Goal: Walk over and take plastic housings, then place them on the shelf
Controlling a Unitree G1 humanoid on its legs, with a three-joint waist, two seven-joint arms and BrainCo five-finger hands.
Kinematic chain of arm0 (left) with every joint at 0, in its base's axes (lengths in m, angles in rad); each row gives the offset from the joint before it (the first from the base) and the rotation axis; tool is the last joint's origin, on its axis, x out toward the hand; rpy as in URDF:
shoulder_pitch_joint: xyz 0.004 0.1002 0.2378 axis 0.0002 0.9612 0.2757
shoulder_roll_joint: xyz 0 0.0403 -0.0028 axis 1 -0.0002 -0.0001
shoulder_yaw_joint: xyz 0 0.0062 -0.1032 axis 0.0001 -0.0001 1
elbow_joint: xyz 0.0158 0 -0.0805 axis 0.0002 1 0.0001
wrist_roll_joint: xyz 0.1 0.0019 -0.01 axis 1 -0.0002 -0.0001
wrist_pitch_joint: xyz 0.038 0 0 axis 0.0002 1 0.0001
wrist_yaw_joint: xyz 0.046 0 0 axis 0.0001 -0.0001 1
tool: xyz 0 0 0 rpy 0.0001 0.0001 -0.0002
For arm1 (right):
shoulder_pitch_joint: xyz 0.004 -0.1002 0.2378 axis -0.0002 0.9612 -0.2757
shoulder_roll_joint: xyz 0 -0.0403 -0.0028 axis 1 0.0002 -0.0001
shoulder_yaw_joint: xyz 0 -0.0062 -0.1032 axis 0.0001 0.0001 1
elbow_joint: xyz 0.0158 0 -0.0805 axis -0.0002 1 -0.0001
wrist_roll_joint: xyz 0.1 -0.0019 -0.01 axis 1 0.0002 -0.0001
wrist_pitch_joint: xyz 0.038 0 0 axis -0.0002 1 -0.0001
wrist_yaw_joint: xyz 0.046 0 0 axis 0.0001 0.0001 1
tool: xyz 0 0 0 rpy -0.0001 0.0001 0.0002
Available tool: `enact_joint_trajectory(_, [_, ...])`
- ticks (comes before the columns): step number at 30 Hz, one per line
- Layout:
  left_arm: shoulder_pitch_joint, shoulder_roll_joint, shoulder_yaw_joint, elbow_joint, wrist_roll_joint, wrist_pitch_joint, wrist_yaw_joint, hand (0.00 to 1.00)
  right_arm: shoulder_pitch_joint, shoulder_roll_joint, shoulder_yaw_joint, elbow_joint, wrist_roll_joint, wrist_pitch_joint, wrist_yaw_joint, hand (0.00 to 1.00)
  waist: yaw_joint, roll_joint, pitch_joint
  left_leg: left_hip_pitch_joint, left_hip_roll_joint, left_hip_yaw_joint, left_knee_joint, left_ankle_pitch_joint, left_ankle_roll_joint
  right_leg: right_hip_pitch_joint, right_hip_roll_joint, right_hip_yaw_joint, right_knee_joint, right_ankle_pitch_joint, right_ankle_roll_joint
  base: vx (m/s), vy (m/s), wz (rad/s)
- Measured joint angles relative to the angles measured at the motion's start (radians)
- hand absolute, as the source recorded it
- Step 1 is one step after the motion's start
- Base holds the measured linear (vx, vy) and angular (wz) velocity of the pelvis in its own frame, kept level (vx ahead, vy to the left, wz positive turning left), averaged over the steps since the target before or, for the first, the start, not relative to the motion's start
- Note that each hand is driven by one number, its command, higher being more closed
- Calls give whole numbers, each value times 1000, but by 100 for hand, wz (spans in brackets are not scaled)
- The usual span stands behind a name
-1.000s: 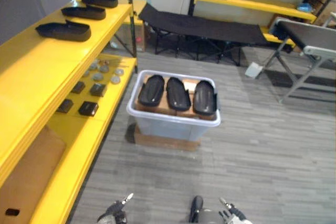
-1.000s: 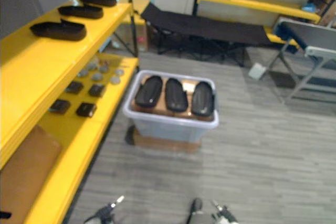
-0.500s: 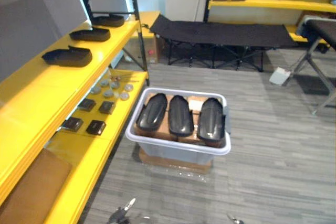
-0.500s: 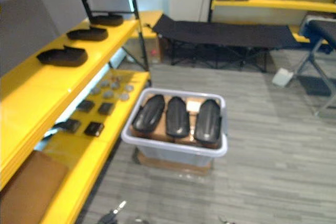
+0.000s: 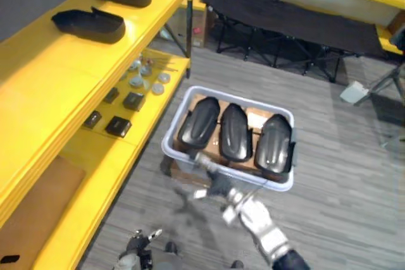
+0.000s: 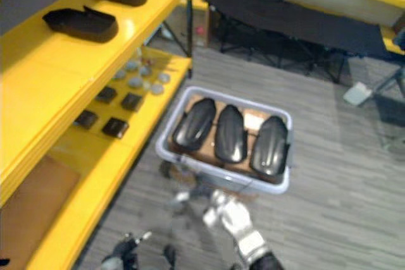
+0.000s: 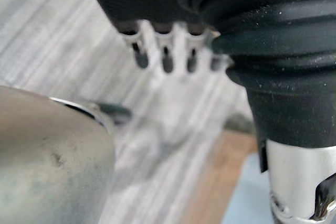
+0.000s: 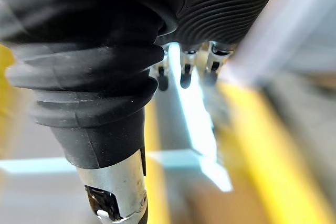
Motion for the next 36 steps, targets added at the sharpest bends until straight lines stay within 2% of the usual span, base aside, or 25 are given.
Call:
enact_joint_trajectory(2, [26, 11, -2, -17, 0, -12, -8, 0, -93, -9, -202, 36, 80, 50, -117, 0, 1, -6, 5, 0, -15, 24, 4, 3, 5, -12, -17, 5, 1, 7, 1, -62, 105, -23])
enact_joint_trajectory(5, [47, 9, -8, -33, 1, -23, -10, 0, -196, -75, -325, 156, 99, 102, -206, 0, 4, 17, 46, -6, -26, 35, 52, -4, 16, -5, -37, 7, 12, 4, 2, -124, 64, -17])
enact_joint_trajectory(6, [52, 5, -10, -36, 1, -31, -10, 0, -270, -135, -379, 252, 131, 146, -244, 0, 3, 51, 83, -47, -22, 25, 118, -45, 36, -21, -41, 5, 35, -25, 3, -167, 23, 1])
enact_joint_trajectory(7, [51, 5, -10, -37, 1, -36, -9, 0, -302, -161, -396, 301, 145, 154, -254, 0, 5, 56, 99, -75, -22, 22, 155, -62, 44, -27, -46, 4, 38, -43, 10, -297, -7, 8])
enact_joint_trajectory(8, [44, -5, -10, -39, 1, -46, -2, 0, -389, -235, -428, 427, 178, 190, -282, 0, 15, 87, 162, -141, -4, 9, 259, -97, 42, -36, -39, -5, 38, -76, 30, -275, -35, 16])
enact_joint_trajectory(9, [46, -13, -11, -39, 0, -47, -1, 0, -429, -281, -441, 497, 199, 203, -294, 0, 18, 109, 193, -174, 9, -9, 297, -105, 41, -50, -26, -14, 47, -80, 22, -349, -31, 20])
enact_joint_trajectory(11, [54, -16, -11, -42, -3, -50, 11, 0, -484, -358, -460, 598, 250, 230, -319, 0, 33, 130, 238, -224, 21, -36, 323, -101, 36, -86, -21, -32, 75, -86, 17, -238, 4, 27])
enact_joint_trajectory(13, [70, -12, -10, -46, -15, -60, 17, 0, -551, -417, -463, 652, 282, 233, -341, 0, 44, 128, 286, -261, 26, -49, 337, -92, 35, -121, -18, -36, 101, -88, 12, -140, -6, 18])
enact_joint_trajectory(16, [74, -12, -13, -63, -53, -77, 18, 0, -633, -505, -472, 685, 295, 231, -402, 0, 62, 125, 301, -367, 27, -85, 384, -86, 45, -204, -21, -62, 152, -90, 4, -79, 34, 23])
enact_joint_trajectory(17, [71, -12, -22, -72, -62, -78, 18, 0, -668, -527, -478, 704, 297, 231, -434, 0, 77, 126, 307, -394, 26, -88, 403, -87, 48, -236, -30, -62, 189, -99, 2, -23, 66, 19])
enact_joint_trajectory(20, [59, -20, -35, -78, -96, -85, 18, 0, -723, -556, -478, 742, 297, 232, -517, 0, 100, 132, 313, -435, 6, -93, 435, -91, 55, -288, -64, -63, 272, -137, 8, 10, 65, 18])
enact_joint_trajectory(22, [55, -35, -40, -87, -115, -86, 17, 0, -743, -572, -478, 752, 297, 239, -552, 0, 108, 150, 322, -450, -4, -101, 450, -94, 60, -301, -79, -65, 299, -148, 12, -2, 74, 20])
enact_joint_trajectory(25, [53, -44, -48, -95, -140, -86, 8, 0, -770, -602, -477, 776, 292, 254, -607, 0, 108, 169, 330, -484, -22, -117, 452, -90, 67, -332, -100, -81, 332, -162, 15, -30, 37, 20])
enact_joint_trajectory(29, [53, -51, -49, -106, -176, -86, 1, 0, -793, -644, -478, 784, 292, 263, -709, 0, 110, 178, 335, -509, -26, -116, 453, -86, 72, -365, -110, -80, 353, -166, 16, -20, 5, 3])
enact_joint_trajectory(31, [53, -53, -51, -111, -178, -87, -19, 0, -798, -682, -478, 786, 291, 302, -736, 0, 107, 185, 336, -508, -28, -115, 451, -86, 73, -368, -118, -80, 361, -170, 17, 0, 0, 0])
enact_joint_trajectory(36, [53, -43, -89, -115, -199, -92, -27, 0, -833, -730, -482, 834, 289, 332, -835, 0, 102, 192, 333, -508, -34, -113, 428, -71, 72, -386, -128, -78, 376, -177, 12, 2, -28, 1])
